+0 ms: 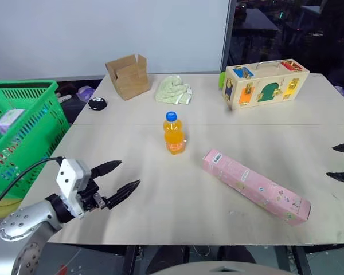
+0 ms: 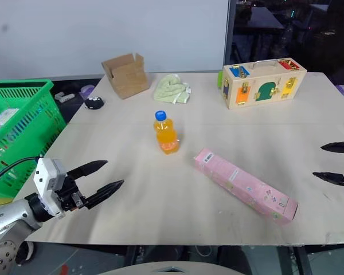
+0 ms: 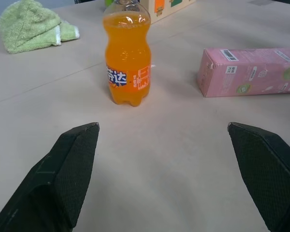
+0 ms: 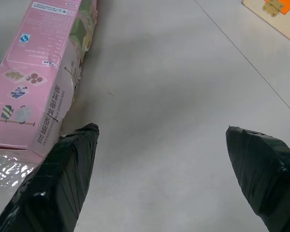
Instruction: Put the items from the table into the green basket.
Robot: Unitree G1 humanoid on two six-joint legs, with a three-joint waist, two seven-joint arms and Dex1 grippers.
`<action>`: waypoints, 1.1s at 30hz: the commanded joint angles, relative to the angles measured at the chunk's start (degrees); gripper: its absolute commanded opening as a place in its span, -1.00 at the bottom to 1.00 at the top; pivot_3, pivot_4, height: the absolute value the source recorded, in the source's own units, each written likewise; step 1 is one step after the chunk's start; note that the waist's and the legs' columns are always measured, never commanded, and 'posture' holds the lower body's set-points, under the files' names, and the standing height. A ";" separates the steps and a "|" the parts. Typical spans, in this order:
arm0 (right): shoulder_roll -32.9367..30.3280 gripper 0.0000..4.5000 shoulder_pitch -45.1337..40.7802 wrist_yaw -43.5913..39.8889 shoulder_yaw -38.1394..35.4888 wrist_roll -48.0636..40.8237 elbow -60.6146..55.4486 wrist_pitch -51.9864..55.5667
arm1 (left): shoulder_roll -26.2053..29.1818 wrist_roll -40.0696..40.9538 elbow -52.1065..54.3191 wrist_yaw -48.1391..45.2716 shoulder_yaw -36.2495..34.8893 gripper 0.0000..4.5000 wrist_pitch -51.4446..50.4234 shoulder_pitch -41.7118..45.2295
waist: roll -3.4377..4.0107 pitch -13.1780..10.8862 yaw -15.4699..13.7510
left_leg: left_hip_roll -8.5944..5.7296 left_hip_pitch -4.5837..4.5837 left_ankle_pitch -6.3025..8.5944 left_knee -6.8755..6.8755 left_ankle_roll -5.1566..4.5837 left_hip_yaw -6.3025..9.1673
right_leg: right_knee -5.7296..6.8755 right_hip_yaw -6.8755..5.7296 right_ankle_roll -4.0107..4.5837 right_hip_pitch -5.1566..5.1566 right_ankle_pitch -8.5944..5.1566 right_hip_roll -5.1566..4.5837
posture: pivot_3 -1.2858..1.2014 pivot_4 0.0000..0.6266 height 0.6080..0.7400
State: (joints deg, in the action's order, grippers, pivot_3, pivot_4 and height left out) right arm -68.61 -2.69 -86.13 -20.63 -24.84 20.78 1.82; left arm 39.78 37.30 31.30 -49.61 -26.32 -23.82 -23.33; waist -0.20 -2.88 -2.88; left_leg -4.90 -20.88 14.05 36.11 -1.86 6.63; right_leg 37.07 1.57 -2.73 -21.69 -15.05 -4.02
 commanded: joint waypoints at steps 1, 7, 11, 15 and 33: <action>1.36 1.00 0.92 0.20 -0.39 -2.86 -7.48 3.91 | 0.14 1.13 2.45 0.05 -0.87 0.98 0.92 1.20 | 0.00 0.00 -0.05 | 0.00 0.00 0.00 0.00 0.00 0.00 | 0.00 0.00 0.00 0.00 0.00 0.00 | 0.08 -1.00 1.00; 7.08 1.00 3.09 17.88 3.31 -12.33 -39.54 27.22 | 1.76 2.84 5.04 -4.43 3.37 0.98 2.31 6.36 | 0.27 0.12 -0.27 | 0.16 -0.07 0.00 0.11 0.01 0.05 | 0.09 -0.02 -0.04 -0.03 0.00 0.12 | 0.08 -1.00 1.00; 7.23 1.00 -0.60 23.15 7.18 -16.29 -45.64 38.40 | 4.81 2.42 6.77 -10.43 5.90 0.98 3.66 6.04 | 0.05 0.09 -0.67 | 0.10 -0.10 0.02 0.14 0.00 -0.01 | 0.04 0.01 -0.03 -0.06 0.02 0.08 | 0.07 -1.00 1.00; 5.28 1.00 2.13 24.39 10.10 -14.25 -51.10 41.39 | 6.18 1.52 8.61 -11.85 8.64 0.98 4.09 6.08 | -0.02 0.09 -1.39 | 0.10 -0.20 0.08 0.15 -0.02 0.03 | -0.11 -0.08 -0.02 -0.05 0.02 0.04 | 0.08 -1.00 1.00; 6.87 1.00 5.37 39.21 23.53 -3.24 -52.92 53.21 | 7.34 3.74 13.93 -9.53 11.39 0.98 1.80 4.91 | -0.12 0.09 -1.34 | 0.11 -0.28 0.06 0.21 -0.13 0.04 | -0.17 -0.14 -0.07 -0.07 0.04 0.07 | 0.09 -1.00 1.00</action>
State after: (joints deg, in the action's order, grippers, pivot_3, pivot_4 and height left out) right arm -61.94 3.92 -47.38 1.67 -29.12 -32.07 54.23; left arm 46.67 40.12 44.38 -58.96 -15.08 -22.38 -19.18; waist -0.32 -2.79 -4.22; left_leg -4.79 -21.15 14.11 36.31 -1.99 6.66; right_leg 36.90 1.44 -2.80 -21.76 -15.01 -3.94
